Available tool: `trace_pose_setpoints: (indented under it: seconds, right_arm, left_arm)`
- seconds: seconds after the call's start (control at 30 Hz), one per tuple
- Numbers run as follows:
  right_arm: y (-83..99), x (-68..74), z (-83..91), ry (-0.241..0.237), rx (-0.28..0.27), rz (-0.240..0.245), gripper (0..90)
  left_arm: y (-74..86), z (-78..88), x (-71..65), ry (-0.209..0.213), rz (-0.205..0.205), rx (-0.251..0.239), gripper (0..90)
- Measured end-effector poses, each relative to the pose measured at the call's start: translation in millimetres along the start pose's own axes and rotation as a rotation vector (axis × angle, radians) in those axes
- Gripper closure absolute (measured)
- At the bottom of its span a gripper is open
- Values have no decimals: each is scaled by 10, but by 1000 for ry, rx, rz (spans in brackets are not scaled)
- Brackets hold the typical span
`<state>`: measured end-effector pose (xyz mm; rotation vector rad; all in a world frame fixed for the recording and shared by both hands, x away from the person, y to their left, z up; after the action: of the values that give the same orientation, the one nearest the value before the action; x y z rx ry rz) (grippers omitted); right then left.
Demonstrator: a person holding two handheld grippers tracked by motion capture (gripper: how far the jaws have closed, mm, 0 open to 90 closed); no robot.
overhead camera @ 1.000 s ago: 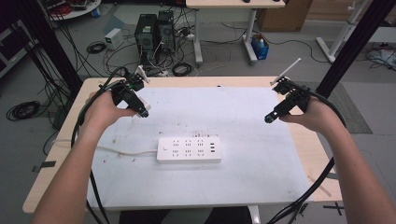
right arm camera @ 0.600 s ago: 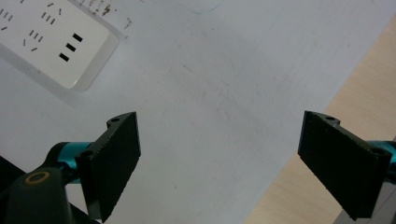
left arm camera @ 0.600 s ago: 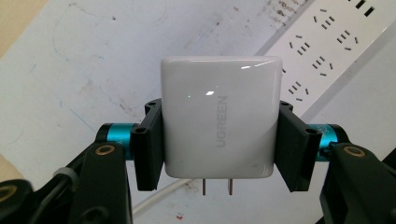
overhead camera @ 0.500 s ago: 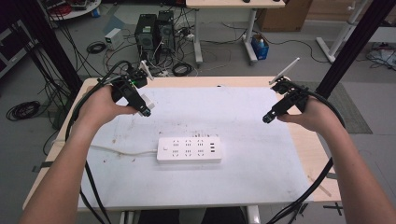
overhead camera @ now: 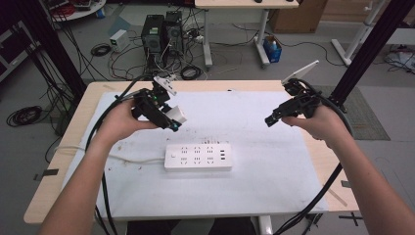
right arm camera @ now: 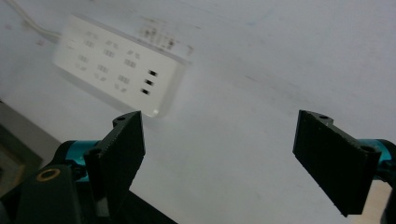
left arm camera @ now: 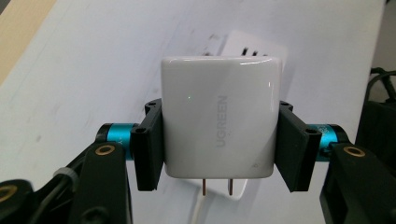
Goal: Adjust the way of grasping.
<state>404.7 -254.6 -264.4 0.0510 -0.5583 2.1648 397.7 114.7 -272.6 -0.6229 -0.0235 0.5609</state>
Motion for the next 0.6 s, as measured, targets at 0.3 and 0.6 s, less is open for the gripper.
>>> trace_pose_setpoints:
  seconds: [0.3, 0.6]
  right_arm:
    - [-85, 283, -111, -274, -107, -96, 171]
    - [-154, 436, -295, -432, -170, -204, 262]
  left_arm:
    - [-225, -382, -197, 170, -163, -113, 425]
    - [-371, -622, -363, 192, -210, -186, 425]
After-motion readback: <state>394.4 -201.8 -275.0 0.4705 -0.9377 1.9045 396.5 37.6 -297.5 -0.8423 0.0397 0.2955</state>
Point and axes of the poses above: each handheld gripper's, and its own axes: z roughly backward along the jaws, y roughly out of its underside, x roughly to its left, the point moved 2 cm from there along -z, roughly forward along the jaws, and after that the axes turned 12 degrees about z, right-handed, at the moved point
